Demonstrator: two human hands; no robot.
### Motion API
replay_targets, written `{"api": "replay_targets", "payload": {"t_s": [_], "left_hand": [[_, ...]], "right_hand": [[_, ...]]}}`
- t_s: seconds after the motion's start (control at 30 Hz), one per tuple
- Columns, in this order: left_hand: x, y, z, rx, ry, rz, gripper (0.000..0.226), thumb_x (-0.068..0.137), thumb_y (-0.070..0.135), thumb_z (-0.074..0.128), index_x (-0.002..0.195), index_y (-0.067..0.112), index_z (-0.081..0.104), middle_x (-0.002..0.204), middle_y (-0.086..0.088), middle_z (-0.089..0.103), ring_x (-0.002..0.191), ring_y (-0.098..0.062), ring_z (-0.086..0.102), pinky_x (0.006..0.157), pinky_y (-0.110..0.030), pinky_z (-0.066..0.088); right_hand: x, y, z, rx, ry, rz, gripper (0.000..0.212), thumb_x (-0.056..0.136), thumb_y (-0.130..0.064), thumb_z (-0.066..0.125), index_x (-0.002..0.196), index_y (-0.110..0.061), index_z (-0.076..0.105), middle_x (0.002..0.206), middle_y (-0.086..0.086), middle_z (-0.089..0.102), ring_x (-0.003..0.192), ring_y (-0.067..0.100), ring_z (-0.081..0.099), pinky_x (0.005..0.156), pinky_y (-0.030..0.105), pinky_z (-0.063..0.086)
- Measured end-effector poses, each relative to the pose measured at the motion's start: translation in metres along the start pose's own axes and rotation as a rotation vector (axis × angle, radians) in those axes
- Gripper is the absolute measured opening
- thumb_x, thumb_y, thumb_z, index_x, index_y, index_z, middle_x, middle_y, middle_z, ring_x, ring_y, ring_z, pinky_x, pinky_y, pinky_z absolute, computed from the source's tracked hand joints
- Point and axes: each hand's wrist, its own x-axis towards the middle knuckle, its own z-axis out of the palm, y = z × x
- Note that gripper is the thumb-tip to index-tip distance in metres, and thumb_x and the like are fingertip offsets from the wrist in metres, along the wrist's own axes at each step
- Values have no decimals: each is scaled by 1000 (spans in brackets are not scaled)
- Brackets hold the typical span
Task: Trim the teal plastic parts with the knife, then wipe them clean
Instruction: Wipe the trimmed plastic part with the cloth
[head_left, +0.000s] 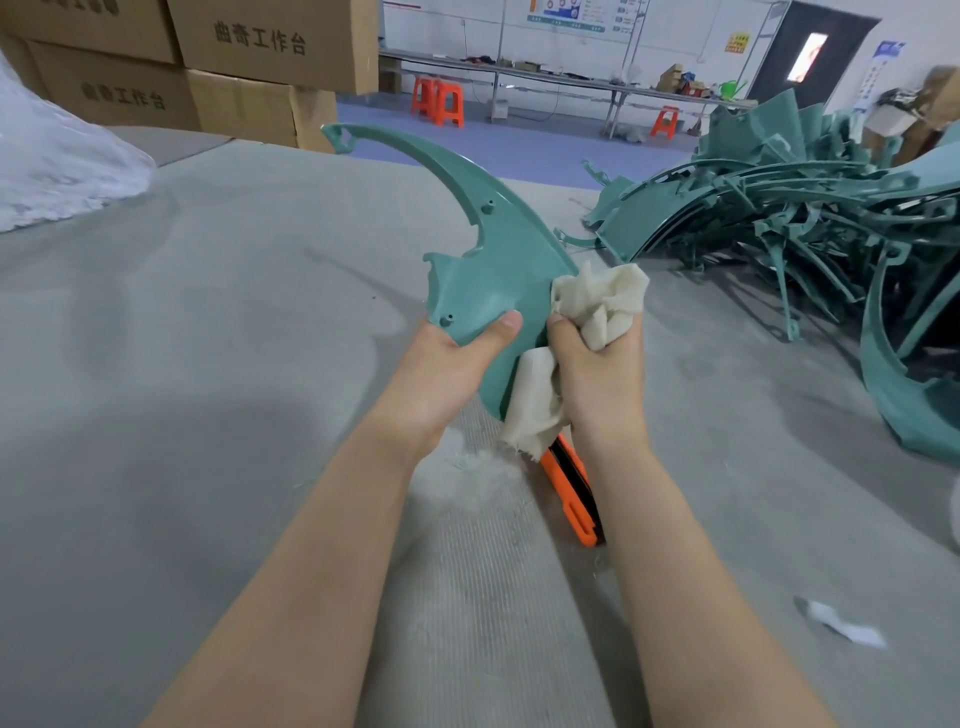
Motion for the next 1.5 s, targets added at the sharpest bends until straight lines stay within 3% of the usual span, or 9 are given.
{"api": "replay_targets", "payload": {"t_s": [0.23, 0.47, 0.6, 0.7, 0.9, 1.07, 1.27, 1.4, 1.5], "left_hand": [[0, 0, -1, -16, -15, 13, 26, 93, 16, 61, 117, 25, 62, 116, 5, 70, 109, -11, 65, 101, -40, 49], [1, -1, -4, -64, -50, 1, 21, 94, 16, 60, 109, 31, 63, 112, 8, 71, 105, -9, 67, 96, -35, 52], [2, -2, -5, -75, -57, -3, 22, 94, 16, 60, 112, 29, 62, 113, 7, 71, 105, -10, 67, 94, -35, 53], [2, -2, -3, -58, -50, -6, 20, 94, 17, 60, 109, 30, 63, 112, 7, 71, 106, -12, 66, 97, -39, 51], [3, -3, -6, -90, -72, -5, 19, 94, 15, 59, 107, 28, 64, 110, 7, 72, 104, -11, 67, 92, -35, 53], [4, -5, -5, -77, -78, -4, 20, 94, 16, 61, 108, 29, 64, 112, 5, 71, 107, -14, 66, 96, -39, 51], [6, -6, -9, -91, -102, -8, 20, 94, 16, 59, 107, 31, 64, 110, 8, 72, 104, -12, 67, 87, -34, 54], [5, -8, -8, -90, -103, -3, 19, 94, 15, 60, 105, 29, 65, 106, 9, 73, 101, -11, 69, 82, -29, 56], [5, -8, -8, -85, -116, -9, 18, 95, 16, 59, 105, 30, 66, 108, 8, 73, 103, -13, 68, 87, -34, 55]], "right_hand": [[-2, -2, -1, 68, -119, 85, 41, 86, -12, 67, 118, -11, 42, 99, 9, 60, 84, 14, 61, 75, 34, 54], [2, -5, -4, 42, -109, 93, 40, 83, 0, 55, 120, -6, 41, 114, 26, 57, 92, 34, 60, 83, 52, 53], [0, -7, -3, 61, -127, 69, 46, 78, -8, 61, 120, -2, 42, 105, 22, 59, 85, 24, 58, 76, 44, 53], [0, -6, -3, 50, -120, 85, 48, 82, -11, 66, 123, -4, 41, 111, 21, 61, 91, 25, 62, 81, 44, 54], [4, -4, -6, 54, -125, 79, 39, 83, -1, 53, 119, -6, 39, 115, 30, 55, 85, 25, 56, 73, 44, 51], [1, -1, -3, 47, -110, 83, 44, 83, -10, 67, 118, -8, 39, 100, 11, 59, 83, 15, 60, 77, 39, 55], [1, -3, 0, 63, -93, 79, 42, 73, -14, 56, 111, -8, 39, 113, 29, 56, 87, 25, 55, 83, 55, 51], [2, 2, 0, 20, -92, 76, 37, 79, -14, 66, 102, -19, 37, 94, 7, 57, 83, 15, 57, 82, 48, 54], [4, 3, -1, 28, -89, 85, 37, 80, -10, 61, 109, -9, 39, 92, 9, 55, 80, 19, 56, 74, 44, 53]]}}
